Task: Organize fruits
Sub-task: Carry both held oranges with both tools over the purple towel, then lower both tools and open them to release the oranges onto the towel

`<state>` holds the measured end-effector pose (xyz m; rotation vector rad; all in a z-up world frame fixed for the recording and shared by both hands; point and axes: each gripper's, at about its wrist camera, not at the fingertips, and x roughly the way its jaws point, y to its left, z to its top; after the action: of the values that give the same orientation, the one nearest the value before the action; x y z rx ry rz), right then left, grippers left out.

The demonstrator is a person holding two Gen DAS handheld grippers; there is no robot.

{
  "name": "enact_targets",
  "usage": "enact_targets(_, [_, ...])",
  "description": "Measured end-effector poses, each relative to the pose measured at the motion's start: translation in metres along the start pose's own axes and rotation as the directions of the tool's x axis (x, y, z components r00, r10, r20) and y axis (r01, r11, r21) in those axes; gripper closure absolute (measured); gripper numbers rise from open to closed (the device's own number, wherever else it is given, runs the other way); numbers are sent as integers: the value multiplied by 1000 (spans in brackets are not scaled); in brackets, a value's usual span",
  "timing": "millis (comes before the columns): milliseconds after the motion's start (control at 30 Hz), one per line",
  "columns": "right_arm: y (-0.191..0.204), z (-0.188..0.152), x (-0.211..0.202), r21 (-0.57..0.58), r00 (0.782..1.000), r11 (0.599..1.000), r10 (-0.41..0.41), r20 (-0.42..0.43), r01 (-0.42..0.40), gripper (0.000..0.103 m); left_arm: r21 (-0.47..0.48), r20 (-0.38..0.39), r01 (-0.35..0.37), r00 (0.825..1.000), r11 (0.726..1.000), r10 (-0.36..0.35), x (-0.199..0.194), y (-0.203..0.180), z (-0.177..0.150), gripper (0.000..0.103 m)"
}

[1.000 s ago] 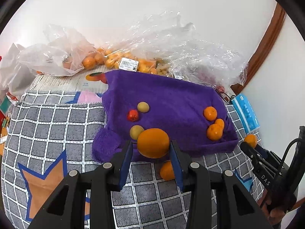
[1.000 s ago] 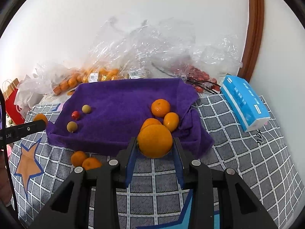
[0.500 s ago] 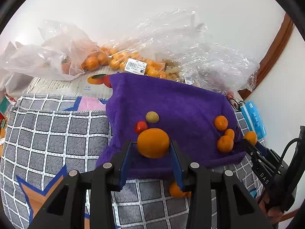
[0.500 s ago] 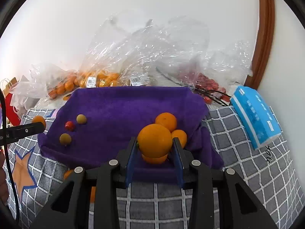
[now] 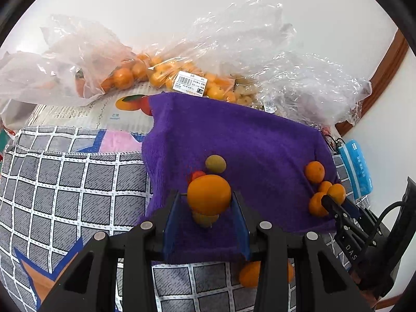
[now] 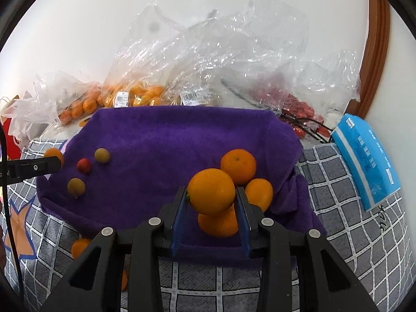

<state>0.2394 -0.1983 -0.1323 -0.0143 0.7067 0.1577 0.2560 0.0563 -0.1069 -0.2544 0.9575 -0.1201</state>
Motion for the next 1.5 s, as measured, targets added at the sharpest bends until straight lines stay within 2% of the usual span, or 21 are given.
enact_targets(333, [0, 4, 3, -14, 1000, 1000, -10, 13, 10, 67, -7, -8, 5, 1000, 1000, -5, 9, 3, 0, 66])
enact_targets(667, [-10, 9, 3, -5, 999, 1000, -31, 32, 31, 67, -70, 1, 36, 999, 997, -36, 10, 20, 4, 66])
enact_targets(1033, [-23, 15, 20, 20, 999, 999, -47, 23, 47, 67, -41, -12, 62, 998, 997, -62, 19, 1, 5, 66])
enact_targets(1167, [-24, 13, 27, 18, 999, 999, -40, 12, 39, 67, -36, -39, 54, 998, 998, -55, 31, -7, 4, 66])
enact_targets(1500, [-20, 11, 27, -19, 997, 998, -66, 49, 67, 67, -21, -70, 17, 997, 1000, -18, 50, -10, 0, 65])
